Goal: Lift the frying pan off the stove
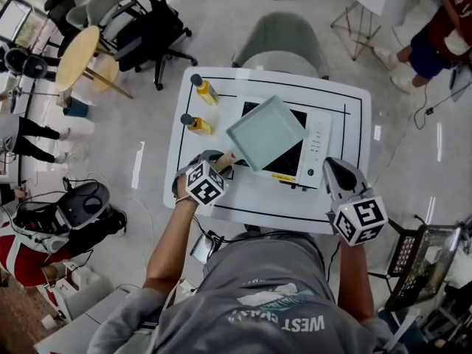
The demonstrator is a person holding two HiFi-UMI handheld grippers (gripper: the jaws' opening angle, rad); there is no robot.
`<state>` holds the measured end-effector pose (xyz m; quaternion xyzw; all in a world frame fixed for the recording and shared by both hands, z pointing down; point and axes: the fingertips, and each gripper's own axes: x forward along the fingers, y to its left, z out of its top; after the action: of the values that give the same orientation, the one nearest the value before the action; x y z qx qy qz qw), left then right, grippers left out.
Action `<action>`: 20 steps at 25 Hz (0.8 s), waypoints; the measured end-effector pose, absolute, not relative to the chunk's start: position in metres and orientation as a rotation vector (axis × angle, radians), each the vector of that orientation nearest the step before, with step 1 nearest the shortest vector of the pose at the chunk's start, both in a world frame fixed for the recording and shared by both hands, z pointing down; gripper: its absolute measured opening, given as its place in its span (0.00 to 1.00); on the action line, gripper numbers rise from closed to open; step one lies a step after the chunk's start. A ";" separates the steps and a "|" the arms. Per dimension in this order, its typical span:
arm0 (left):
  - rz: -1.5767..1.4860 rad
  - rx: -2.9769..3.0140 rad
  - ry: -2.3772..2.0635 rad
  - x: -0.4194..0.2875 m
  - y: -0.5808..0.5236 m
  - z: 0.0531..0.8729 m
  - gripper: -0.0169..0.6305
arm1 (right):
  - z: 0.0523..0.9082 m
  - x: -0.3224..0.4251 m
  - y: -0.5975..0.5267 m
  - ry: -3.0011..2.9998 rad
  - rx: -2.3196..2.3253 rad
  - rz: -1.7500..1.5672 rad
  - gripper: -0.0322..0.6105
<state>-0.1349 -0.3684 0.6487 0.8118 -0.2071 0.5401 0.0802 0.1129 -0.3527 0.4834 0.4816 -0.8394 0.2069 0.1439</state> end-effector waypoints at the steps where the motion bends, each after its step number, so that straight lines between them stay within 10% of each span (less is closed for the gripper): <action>1: 1.614 2.430 -0.626 -0.135 -0.368 0.649 0.27 | 0.483 0.112 -0.353 -2.420 1.387 0.596 0.07; 20: 1.541 2.447 -0.680 -0.141 -0.353 0.636 0.26 | 0.478 0.102 -0.345 -2.425 1.376 0.560 0.07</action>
<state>-0.1411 -0.3530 0.6361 0.8207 -0.2280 0.5169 0.0852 0.1018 -0.3451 0.4777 0.4784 -0.8433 0.1947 0.1483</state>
